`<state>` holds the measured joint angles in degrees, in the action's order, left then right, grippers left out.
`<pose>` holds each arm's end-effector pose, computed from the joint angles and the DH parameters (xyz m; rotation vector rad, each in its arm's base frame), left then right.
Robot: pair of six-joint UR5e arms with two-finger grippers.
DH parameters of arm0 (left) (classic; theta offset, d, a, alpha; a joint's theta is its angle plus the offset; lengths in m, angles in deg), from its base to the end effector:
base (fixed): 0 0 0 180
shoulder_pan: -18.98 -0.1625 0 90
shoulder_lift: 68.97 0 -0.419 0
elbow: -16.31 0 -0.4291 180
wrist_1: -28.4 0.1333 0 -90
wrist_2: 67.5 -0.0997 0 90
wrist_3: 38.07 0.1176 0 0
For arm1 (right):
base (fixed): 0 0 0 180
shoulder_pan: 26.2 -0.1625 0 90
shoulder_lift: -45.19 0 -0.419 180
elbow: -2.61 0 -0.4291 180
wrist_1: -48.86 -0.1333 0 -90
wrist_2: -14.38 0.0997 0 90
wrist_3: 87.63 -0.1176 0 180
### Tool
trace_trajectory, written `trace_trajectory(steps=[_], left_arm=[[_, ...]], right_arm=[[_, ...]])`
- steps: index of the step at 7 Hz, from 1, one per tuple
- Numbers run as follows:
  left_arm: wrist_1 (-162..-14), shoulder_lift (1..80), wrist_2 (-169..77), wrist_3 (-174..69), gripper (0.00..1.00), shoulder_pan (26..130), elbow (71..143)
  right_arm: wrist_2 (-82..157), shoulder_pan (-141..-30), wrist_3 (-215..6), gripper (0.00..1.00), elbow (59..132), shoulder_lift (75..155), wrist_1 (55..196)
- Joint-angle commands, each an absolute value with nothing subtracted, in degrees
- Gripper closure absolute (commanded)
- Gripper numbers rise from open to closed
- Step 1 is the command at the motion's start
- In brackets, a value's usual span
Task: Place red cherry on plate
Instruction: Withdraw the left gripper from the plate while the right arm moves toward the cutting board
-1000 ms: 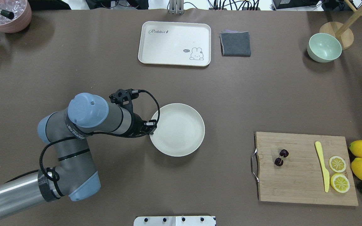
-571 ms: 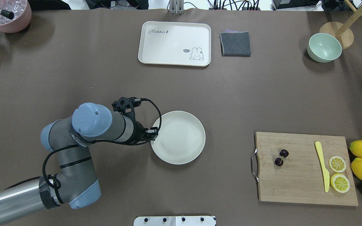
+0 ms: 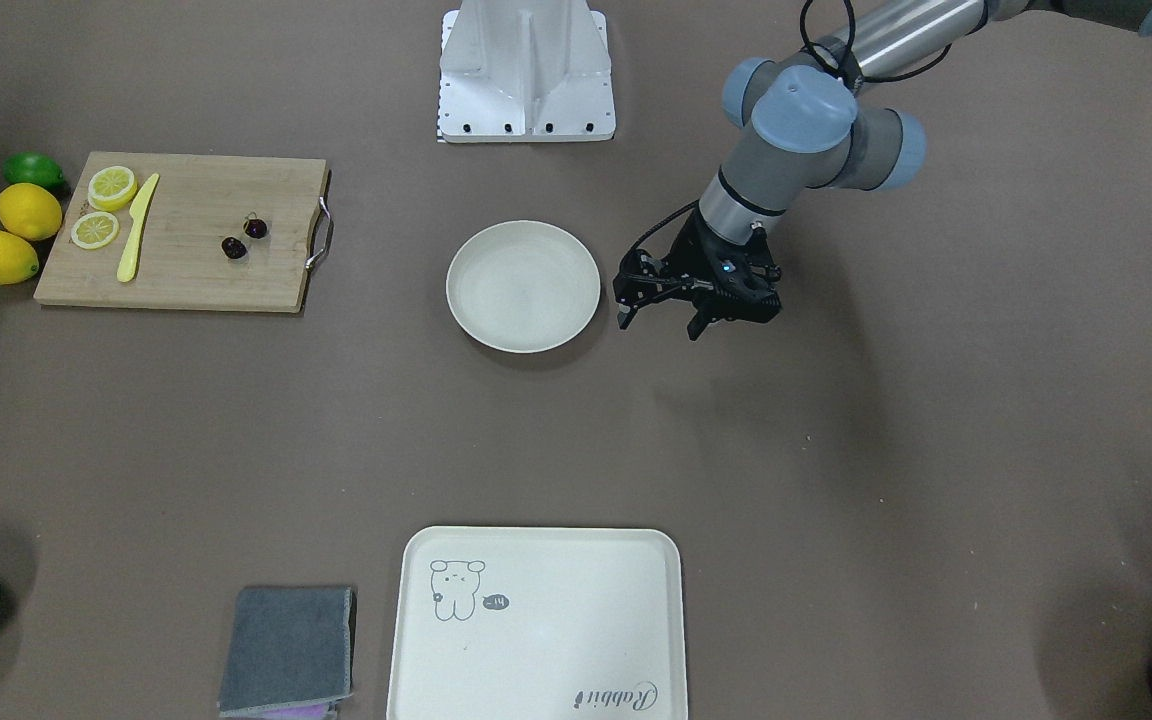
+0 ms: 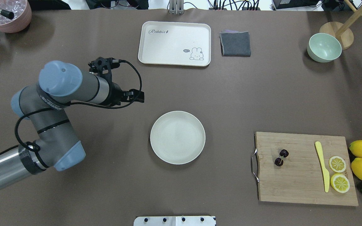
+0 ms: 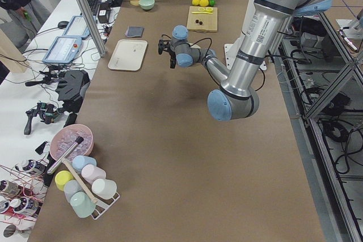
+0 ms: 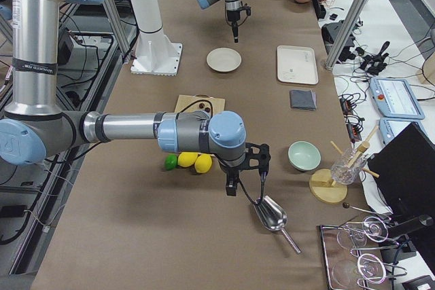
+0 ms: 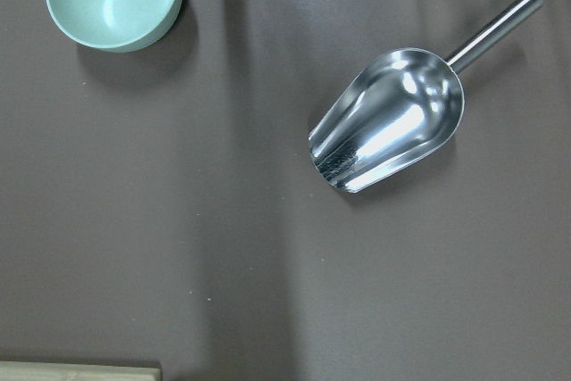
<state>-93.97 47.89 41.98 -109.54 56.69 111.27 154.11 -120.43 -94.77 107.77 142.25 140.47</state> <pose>0.4940 -0.5008 0.2686 0.2547 1.1199 -0.1068 0.0789 -0.4764 0.5821 0.0841 -0.8701 0.1365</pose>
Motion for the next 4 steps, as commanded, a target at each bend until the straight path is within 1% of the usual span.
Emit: trace_trajectory(steps=[1,2,3,4], left_arm=[[-93.7,46.6,46.6,-107.1,0.02,64.1,111.1],[-93.8,45.4,50.6,-106.9,0.02,68.3,110.6],[-93.5,44.7,51.8,-96.6,0.02,70.9,110.0],[-93.4,42.2,51.9,-87.9,0.02,73.9,109.6]], right_arm=[[154.7,-114.4,-109.0,0.0,114.8,142.1,140.2],[154.6,-110.3,-118.8,0.0,119.1,141.7,140.2],[154.0,-105.4,-128.2,0.0,122.7,140.7,139.5],[151.6,-100.0,-136.6,0.0,123.9,139.9,135.8]])
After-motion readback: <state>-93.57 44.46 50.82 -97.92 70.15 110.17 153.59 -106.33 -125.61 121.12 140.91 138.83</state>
